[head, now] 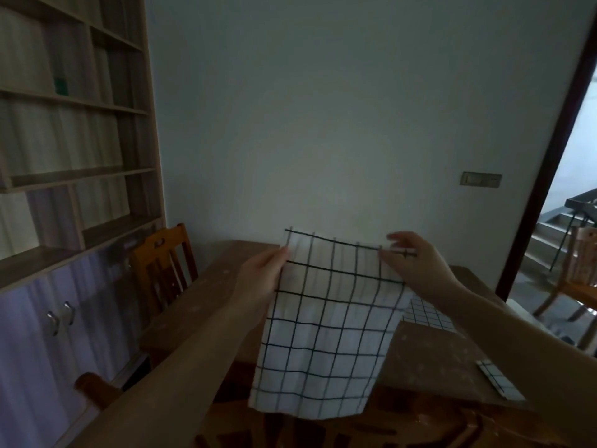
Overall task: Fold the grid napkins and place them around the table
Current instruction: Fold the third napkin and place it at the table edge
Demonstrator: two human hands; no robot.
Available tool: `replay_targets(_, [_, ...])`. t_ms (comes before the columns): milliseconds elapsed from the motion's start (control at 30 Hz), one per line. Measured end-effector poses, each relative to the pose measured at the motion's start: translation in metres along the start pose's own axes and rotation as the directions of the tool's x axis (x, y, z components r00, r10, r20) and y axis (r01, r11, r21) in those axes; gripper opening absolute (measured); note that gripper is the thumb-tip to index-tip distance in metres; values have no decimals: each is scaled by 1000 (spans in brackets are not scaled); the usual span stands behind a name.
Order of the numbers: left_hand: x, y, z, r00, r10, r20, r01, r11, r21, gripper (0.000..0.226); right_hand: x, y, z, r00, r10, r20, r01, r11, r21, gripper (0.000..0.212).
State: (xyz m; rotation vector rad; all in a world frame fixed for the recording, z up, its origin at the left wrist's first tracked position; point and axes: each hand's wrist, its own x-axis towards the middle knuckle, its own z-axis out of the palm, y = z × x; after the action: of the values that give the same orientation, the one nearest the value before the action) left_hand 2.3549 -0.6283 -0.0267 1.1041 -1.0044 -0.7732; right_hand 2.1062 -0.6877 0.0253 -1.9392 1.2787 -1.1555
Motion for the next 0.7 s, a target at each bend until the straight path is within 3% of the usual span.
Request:
replay_targets(67, [-5, 4, 13, 994, 108, 24, -110, 988, 108, 14, -1, -4, 5, 987, -157, -33, 143, 955, -261, 61])
replay_targets(133, [-8, 5, 26, 974, 154, 167, -177, 976, 130, 19, -2, -20, 15, 959, -279, 53, 280, 893, -353, 70])
replay_targets(167, [-11, 8, 30, 955, 178, 238, -210, 971, 116, 20, -1, -29, 20, 944, -303, 131, 330, 881, -338, 65])
replay_targets(267, [-17, 14, 34, 913, 222, 343, -253, 966, 50, 21, 1, -50, 34, 889, -355, 291, 415, 892, -177, 23])
replay_targets(367, [-19, 17, 30, 921, 218, 323, -252, 965, 68, 21, 4, -54, 39, 902, -371, 221, 389, 920, -43, 22])
replay_targets(500, [-21, 15, 19, 916, 224, 332, -292, 941, 170, 33, 7, -62, 33, 900, -406, 161, 421, 904, -73, 22])
replay_targets(600, [-24, 1, -3, 917, 106, 385, -266, 882, 389, 41, 14, -73, 16, 889, -456, 45, 458, 879, -133, 23])
replay_targets(700, [-20, -17, -32, 843, -283, 457, -123, 727, 676, 60, 20, -80, -1, 862, -507, 28, 501, 841, -201, 23])
